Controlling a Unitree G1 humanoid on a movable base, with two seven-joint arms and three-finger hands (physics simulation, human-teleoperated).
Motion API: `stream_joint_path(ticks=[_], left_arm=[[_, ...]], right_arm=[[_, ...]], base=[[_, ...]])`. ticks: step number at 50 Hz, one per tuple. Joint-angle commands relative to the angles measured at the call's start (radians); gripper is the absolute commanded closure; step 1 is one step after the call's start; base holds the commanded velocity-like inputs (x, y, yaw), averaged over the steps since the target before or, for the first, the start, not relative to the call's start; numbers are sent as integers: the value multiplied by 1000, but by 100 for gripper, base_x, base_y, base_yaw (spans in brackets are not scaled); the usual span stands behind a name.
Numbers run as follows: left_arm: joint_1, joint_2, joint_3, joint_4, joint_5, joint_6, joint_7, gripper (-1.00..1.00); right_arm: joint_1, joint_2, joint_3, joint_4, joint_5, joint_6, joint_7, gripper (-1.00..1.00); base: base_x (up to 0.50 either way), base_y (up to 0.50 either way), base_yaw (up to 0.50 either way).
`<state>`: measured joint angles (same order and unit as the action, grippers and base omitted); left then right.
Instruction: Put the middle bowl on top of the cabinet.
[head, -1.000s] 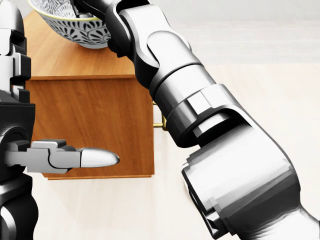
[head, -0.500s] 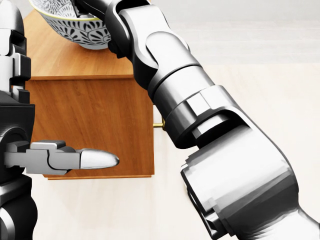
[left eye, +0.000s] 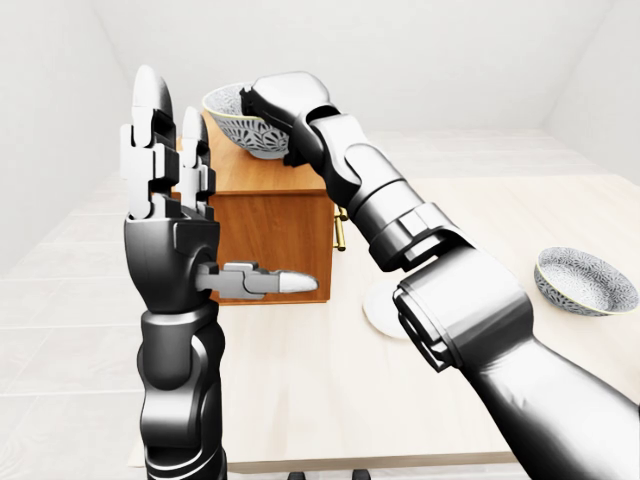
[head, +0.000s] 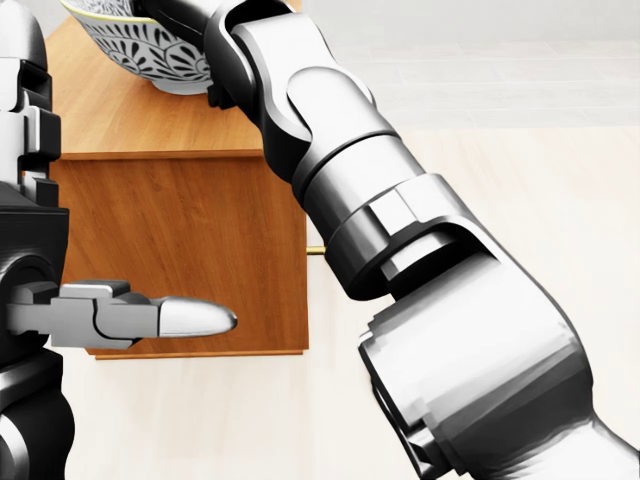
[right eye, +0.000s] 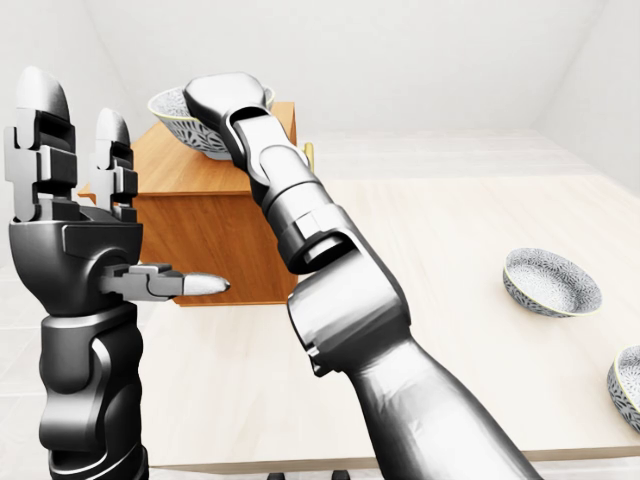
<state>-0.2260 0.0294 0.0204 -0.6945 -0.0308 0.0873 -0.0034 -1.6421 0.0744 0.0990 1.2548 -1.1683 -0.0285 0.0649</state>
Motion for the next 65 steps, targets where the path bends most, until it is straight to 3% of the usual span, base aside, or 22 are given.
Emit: stream_joint_path(ticks=[1, 3, 5, 9, 23, 31, 44, 51, 55, 65], left_arm=[[-2, 0, 3, 3, -2, 0, 3, -100], [-2, 0, 4, 4, -3, 0, 3, -100], [-3, 0, 3, 4, -3, 0, 4, -100], [-3, 0, 3, 6, -4, 0, 5, -100], [1, 0, 0, 1, -5, 0, 7, -100], [-2, 1, 0, 5, -7, 0, 5, -100], [-2, 2, 3, 5, -10, 0, 3, -100], [-5, 2, 2, 7, -11, 0, 4, -100], [-6, 3, 1, 12, -10, 0, 3, -100], [-8, 3, -3, 9, -8, 0, 4, -100]], right_arm=[[7, 3, 0, 3, 2, -10, 3, -19], [8, 3, 1, 2, 1, -8, 3, -22], [4, 1, -1, -1, 3, -7, 7, -47], [0, 0, 1, -6, 3, -8, 10, -61], [7, -14, 10, -71, -8, 0, 41, -63], [45, -27, 13, -207, -21, 41, 100, -72], [181, -56, 23, -567, -91, 103, 282, -84], [286, -76, 22, -799, -142, 89, 408, -91], [330, -90, 0, -894, -171, 103, 456, -86], [408, -131, -24, -1067, -216, 73, 569, -87]], base=[[0, 0, 0], [0, 0, 0], [0, 0, 0], [0, 0, 0], [0, 0, 0], [0, 0, 0], [0, 0, 0], [0, 0, 0], [0, 0, 0], [0, 0, 0]])
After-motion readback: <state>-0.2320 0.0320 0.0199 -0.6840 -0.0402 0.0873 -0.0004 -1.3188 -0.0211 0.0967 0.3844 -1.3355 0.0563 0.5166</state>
